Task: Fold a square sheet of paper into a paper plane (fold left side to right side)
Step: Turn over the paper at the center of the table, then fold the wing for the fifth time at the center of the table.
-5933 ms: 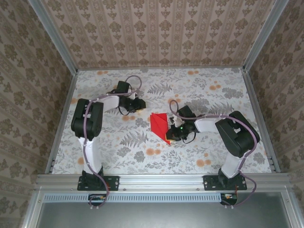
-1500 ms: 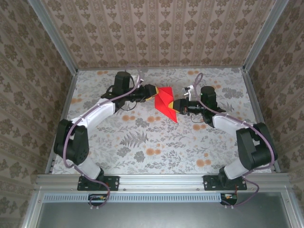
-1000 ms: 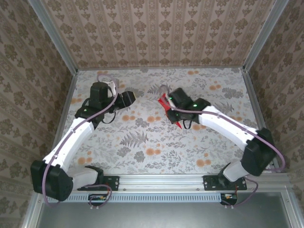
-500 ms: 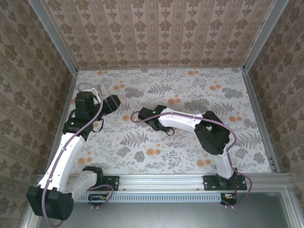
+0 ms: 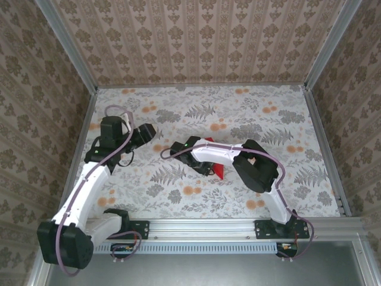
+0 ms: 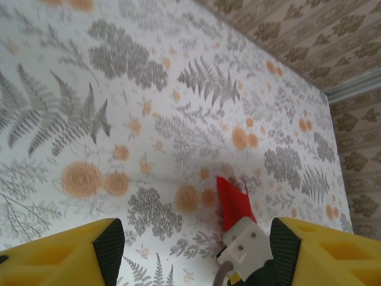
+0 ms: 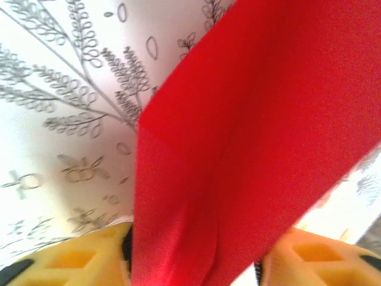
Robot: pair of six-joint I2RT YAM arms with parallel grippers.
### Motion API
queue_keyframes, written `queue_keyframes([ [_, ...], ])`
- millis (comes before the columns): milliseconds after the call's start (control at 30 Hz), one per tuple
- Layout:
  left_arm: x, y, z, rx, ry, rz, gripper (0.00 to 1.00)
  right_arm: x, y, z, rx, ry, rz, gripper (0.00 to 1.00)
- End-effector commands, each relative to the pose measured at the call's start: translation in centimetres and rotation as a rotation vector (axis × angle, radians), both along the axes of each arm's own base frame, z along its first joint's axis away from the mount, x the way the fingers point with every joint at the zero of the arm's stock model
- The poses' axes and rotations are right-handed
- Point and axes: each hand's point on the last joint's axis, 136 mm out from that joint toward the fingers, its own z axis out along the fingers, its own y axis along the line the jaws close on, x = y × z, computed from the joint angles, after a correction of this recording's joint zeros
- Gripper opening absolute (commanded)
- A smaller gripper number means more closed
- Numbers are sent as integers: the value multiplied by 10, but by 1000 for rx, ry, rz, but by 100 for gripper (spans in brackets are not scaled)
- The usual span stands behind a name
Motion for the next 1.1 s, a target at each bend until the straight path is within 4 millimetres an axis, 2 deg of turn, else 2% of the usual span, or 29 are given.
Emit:
queue_keyframes([
  [0, -1, -16, -12, -96, 61, -54, 69, -21, 8, 30, 160, 51, -50, 65],
  [200, -1, -47, -36, -149, 138, -129, 71, -38, 8, 62, 380, 46, -101, 86],
  [367, -1, -85, -53, -194, 182, -197, 72, -25, -13, 89, 610, -61, -214, 100],
  [633, 2, -157, -76, -212, 237, -328, 72, 13, -46, 123, 1129, -215, -433, 100],
  [733, 4, -177, -89, -214, 261, -360, 72, 22, -57, 125, 1265, -218, -477, 100],
  [900, 12, -201, -110, -215, 293, -394, 69, 33, -72, 122, 1396, -198, -516, 100],
  [1067, 23, -209, -125, -183, 299, -415, 58, 36, -75, 114, 1424, -151, -494, 93],
])
